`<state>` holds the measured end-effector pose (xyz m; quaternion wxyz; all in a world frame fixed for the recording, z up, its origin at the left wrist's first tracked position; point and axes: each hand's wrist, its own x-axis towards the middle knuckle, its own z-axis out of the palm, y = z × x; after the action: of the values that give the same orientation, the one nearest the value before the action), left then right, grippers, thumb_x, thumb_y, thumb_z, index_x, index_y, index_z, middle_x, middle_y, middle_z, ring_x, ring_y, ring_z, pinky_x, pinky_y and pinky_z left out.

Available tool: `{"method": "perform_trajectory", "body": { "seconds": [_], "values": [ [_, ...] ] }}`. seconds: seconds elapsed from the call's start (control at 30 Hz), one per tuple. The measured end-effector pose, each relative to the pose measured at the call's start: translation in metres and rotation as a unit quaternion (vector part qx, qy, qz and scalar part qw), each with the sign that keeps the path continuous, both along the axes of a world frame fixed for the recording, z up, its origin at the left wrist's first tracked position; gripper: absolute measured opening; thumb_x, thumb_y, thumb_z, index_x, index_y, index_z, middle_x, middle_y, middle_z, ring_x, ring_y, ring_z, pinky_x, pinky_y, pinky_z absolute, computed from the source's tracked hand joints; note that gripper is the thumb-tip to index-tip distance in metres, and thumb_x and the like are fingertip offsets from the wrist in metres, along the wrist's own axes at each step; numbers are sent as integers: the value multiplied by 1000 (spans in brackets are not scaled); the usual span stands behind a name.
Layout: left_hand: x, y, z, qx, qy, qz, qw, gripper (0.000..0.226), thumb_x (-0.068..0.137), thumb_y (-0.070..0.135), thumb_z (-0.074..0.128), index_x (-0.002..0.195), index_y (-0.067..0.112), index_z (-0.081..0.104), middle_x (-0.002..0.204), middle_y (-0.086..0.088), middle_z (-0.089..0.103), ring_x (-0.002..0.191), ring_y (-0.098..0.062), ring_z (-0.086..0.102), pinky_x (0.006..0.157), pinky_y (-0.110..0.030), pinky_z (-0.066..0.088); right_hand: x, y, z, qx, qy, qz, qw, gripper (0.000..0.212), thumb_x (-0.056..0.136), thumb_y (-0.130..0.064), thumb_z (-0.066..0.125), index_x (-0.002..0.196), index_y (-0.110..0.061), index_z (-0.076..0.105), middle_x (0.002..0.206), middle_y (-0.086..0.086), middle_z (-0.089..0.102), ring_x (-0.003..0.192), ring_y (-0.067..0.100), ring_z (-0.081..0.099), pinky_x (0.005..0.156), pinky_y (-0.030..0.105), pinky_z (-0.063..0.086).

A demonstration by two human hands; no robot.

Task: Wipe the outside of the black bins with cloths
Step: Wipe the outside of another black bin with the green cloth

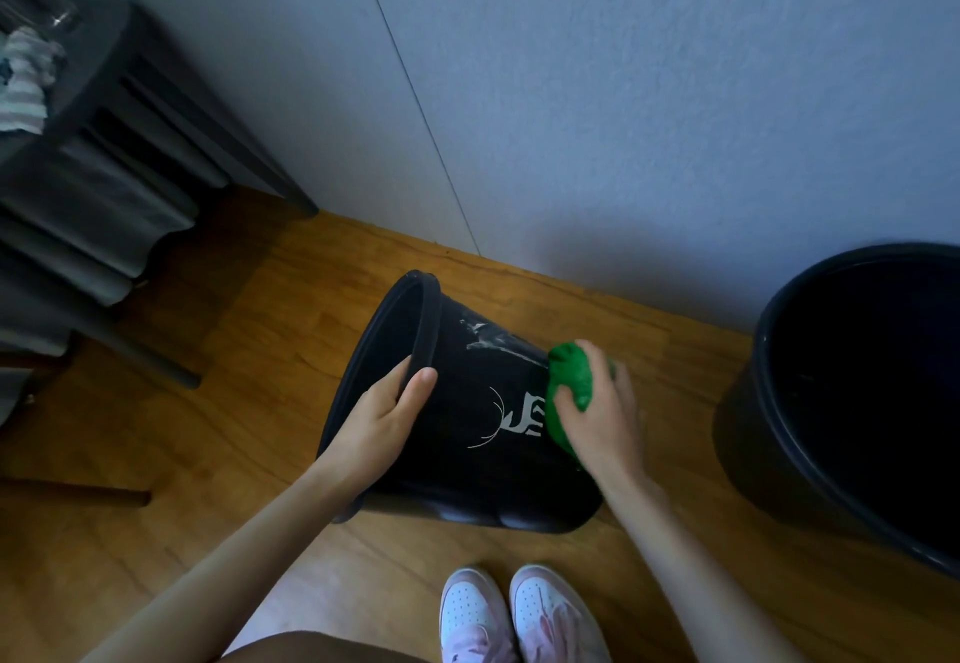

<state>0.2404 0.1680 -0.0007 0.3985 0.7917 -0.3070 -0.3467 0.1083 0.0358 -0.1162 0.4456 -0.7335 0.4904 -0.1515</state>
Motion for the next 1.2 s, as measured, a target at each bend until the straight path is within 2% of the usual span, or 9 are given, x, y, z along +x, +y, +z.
{"method": "perform_trajectory", "body": {
  "seconds": [0.1, 0.23, 0.37, 0.47, 0.57, 0.7, 0.83, 1.0, 1.2],
  "values": [
    [-1, -1, 0, 3, 2, -17, 1000, 23, 98, 30, 37, 103, 27, 59, 92, 16, 69, 88, 0, 65, 70, -10, 49, 17, 22, 35, -77, -81, 50, 993, 54, 84, -21, 61, 135, -29, 43, 129, 1, 46, 107, 19, 54, 83, 19, 35],
    [-5, -3, 3, 2, 4, -26, 1000, 20, 98, 25, 38, 96, 24, 58, 78, 19, 69, 74, 3, 64, 62, -9, 47, 48, 30, 68, -125, -138, 84, 979, 51, 84, -24, 59, 132, -27, 45, 124, 1, 48, 103, 15, 54, 77, 19, 36],
    [-3, -2, 3, 10, -18, 0, 1000, 18, 98, 26, 39, 89, 32, 54, 75, 12, 68, 76, 3, 64, 66, -11, 49, 72, 11, 63, -99, -100, 84, 987, 45, 88, -27, 55, 132, -28, 44, 123, 4, 48, 97, 20, 56, 68, 20, 38],
    [-3, 1, 3, 18, -22, -3, 1000, 19, 98, 26, 38, 92, 28, 56, 82, 7, 67, 79, 2, 64, 67, -10, 49, 72, -16, 43, -37, -20, 80, 996, 43, 90, -27, 54, 131, -30, 44, 123, 5, 48, 100, 25, 57, 59, 17, 30],
    [-3, 2, 4, 15, -10, 10, 1000, 22, 98, 26, 37, 94, 24, 58, 86, 2, 67, 79, 3, 64, 65, -7, 47, 48, -32, 14, 11, 48, 58, 997, 42, 91, -27, 53, 132, -29, 45, 126, 8, 47, 105, 31, 57, 67, 20, 33],
    [-4, 3, 3, 13, 18, 15, 1000, 22, 97, 29, 37, 99, 27, 58, 88, 12, 70, 85, 2, 65, 66, -8, 48, 26, -23, 3, 11, 43, 37, 998, 45, 90, -25, 54, 133, -30, 44, 128, 6, 46, 104, 29, 57, 72, 25, 38],
    [-1, 5, 1, 14, 22, 41, 999, 22, 96, 32, 38, 103, 28, 58, 94, 5, 70, 89, -3, 66, 70, -15, 52, 35, 13, 33, -76, -35, 70, 994, 50, 83, -25, 59, 131, -32, 46, 128, 4, 46, 106, 27, 56, 83, 31, 45],
    [2, 10, 0, 23, 26, 44, 998, 26, 90, 37, 41, 102, 22, 59, 94, -3, 69, 86, -7, 67, 68, -16, 53, 57, 24, 47, -117, -101, 98, 983, 49, 84, -25, 58, 131, -29, 47, 126, 3, 48, 103, 23, 56, 76, 25, 43],
    [4, 15, -2, 43, 30, 57, 997, 32, 86, 44, 38, 108, 29, 57, 104, 3, 69, 99, -10, 64, 87, -27, 49, 35, -30, -17, -18, 63, 23, 998, 46, 86, -26, 56, 130, -32, 47, 127, 7, 48, 109, 32, 55, 80, 32, 42]
  ]
}}
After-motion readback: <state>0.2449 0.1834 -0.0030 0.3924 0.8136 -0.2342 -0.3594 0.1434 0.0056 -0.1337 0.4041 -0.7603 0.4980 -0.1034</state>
